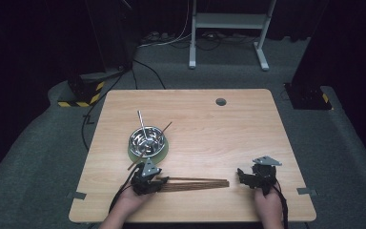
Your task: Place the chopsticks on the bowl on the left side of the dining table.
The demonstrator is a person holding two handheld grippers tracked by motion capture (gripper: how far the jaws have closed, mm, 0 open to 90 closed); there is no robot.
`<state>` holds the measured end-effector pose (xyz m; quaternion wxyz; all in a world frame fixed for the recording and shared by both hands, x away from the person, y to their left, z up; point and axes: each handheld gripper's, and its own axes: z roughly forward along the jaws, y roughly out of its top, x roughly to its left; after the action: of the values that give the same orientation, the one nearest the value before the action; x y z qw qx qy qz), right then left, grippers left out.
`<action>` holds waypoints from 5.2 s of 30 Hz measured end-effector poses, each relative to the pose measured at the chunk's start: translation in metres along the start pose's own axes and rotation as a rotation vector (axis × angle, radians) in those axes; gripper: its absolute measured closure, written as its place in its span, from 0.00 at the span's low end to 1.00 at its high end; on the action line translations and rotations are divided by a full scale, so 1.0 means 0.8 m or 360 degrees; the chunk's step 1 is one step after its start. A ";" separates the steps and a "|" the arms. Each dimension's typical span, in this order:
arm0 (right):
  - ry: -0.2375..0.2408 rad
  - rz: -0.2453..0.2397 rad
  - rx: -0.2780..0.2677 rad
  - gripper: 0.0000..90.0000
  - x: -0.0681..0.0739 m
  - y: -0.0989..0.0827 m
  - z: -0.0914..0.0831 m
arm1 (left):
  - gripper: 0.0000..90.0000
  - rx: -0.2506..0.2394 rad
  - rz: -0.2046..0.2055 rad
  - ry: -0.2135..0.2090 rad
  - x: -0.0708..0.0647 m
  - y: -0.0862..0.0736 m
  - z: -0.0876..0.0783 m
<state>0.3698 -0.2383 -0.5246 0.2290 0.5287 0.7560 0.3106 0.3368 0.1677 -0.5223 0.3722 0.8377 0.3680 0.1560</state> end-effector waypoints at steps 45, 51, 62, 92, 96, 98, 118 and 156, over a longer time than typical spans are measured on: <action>0.0017 -0.0010 0.0009 0.14 0.001 0.000 -0.001 | 0.77 -0.0058 0.0044 -0.0041 0.004 0.000 0.006; 0.0018 -0.0010 0.0010 0.14 0.001 0.000 -0.001 | 0.92 -0.0064 0.0081 -0.0057 0.001 -0.002 0.004; 0.0017 -0.0009 0.0009 0.14 0.001 0.000 -0.001 | 0.92 -0.0114 0.0045 -0.0041 0.006 -0.002 -0.006; 0.0017 -0.0009 0.0009 0.14 0.001 0.000 -0.001 | 0.93 -0.0391 -0.0031 0.0012 0.012 0.013 -0.056; 0.0020 -0.0010 0.0013 0.14 0.001 0.000 -0.001 | 0.93 -0.0413 -0.0055 0.0027 0.017 0.013 -0.062; 0.0018 -0.0009 0.0010 0.14 0.001 0.000 -0.001 | 0.93 -0.0433 -0.0082 0.0037 0.019 0.012 -0.064; 0.0017 -0.0009 0.0009 0.14 0.001 0.000 -0.001 | 0.93 -0.0463 -0.0157 0.0212 0.048 0.003 -0.082; 0.0018 -0.0016 0.0007 0.14 0.001 0.000 -0.001 | 0.92 -0.0315 -0.0146 0.0370 0.058 -0.003 -0.073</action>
<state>0.3694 -0.2378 -0.5240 0.2251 0.5235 0.7607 0.3109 0.3358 0.2324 -0.4850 0.4147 0.7555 0.4292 0.2702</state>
